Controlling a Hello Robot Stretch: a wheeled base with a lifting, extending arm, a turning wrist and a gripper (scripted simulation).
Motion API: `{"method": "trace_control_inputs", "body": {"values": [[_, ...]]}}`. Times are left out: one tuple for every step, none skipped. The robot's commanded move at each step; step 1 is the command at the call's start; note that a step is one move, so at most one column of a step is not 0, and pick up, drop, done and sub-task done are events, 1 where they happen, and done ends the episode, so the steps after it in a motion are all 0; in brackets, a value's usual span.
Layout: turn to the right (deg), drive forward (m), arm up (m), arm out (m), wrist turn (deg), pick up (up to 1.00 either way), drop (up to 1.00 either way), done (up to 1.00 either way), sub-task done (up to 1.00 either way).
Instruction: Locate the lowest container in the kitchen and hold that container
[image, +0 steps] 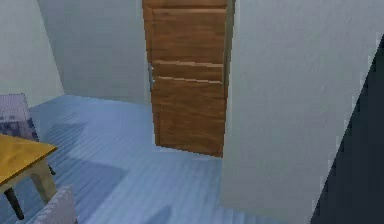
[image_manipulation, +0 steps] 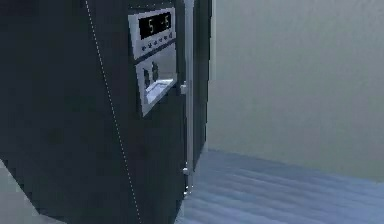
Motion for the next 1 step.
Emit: {"method": "trace_control_inputs", "body": {"values": [[0.0,0.65,0.0,0.0,0.0,0.0,0.0,0.0,0.0]]}}
